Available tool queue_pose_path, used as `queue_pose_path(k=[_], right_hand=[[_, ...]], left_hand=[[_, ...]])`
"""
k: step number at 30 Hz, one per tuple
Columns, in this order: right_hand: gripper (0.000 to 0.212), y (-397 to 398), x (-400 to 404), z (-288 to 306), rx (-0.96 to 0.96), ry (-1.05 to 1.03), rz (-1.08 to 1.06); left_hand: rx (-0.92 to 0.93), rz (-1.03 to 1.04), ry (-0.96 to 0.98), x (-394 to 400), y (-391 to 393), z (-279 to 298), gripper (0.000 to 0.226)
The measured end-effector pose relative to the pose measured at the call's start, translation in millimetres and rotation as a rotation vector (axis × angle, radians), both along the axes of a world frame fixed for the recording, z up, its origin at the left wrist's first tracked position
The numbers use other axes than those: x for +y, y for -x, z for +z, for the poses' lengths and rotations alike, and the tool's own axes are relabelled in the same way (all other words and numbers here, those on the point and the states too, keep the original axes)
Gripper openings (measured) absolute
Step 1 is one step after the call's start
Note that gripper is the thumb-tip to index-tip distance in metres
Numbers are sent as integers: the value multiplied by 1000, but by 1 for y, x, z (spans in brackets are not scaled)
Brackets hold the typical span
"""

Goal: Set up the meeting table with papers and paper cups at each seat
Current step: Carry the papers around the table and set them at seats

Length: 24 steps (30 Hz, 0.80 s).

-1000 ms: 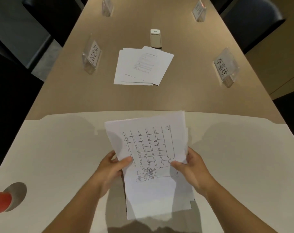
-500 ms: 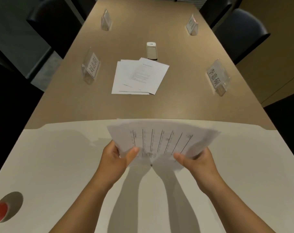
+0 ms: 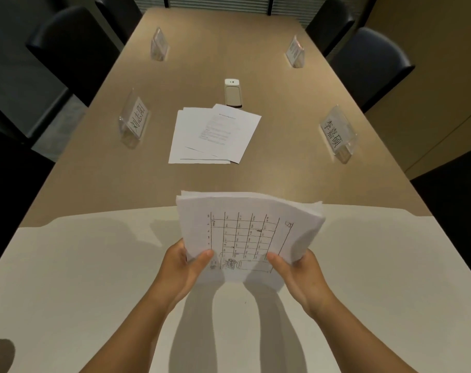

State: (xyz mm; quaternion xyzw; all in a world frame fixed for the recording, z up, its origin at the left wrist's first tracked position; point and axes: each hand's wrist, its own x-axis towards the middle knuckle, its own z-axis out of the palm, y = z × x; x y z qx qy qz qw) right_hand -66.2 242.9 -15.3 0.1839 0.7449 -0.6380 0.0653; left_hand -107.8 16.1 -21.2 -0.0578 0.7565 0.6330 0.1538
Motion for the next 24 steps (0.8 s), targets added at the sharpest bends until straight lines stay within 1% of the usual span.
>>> queue_pose_path(k=[3,5,9,11,13,15,19,22,24], right_hand=[[30,1,-3,6,1,9,-42],[30,0,-2,15,-4,25,-71],[33,-19,4,52,21,82,1],[34,-37,9,70,46,122,-25],[29,-57,14,85,51,125,-74],[21,-78,20,103,69,89,-132],[25,-124,44,147,182,3,-285],[29,-172,79,183,304,-49,-440],[30,-196,98,197,336,-59,-515]], left_hand=[[46,-21,38,0,-2,11,30],[53,-41,18,-3,-6,22,32],[36,-100,-86,-14,-15,50,36],[33,-138,-168,-13,-19,67,37],[48,-182,-247,-4,-21,82,38],[56,-254,-318,14,-23,101,38],[83,-348,-428,65,-38,139,41],[83,-391,-518,118,-67,175,40],[91,-437,-559,147,-87,196,40]])
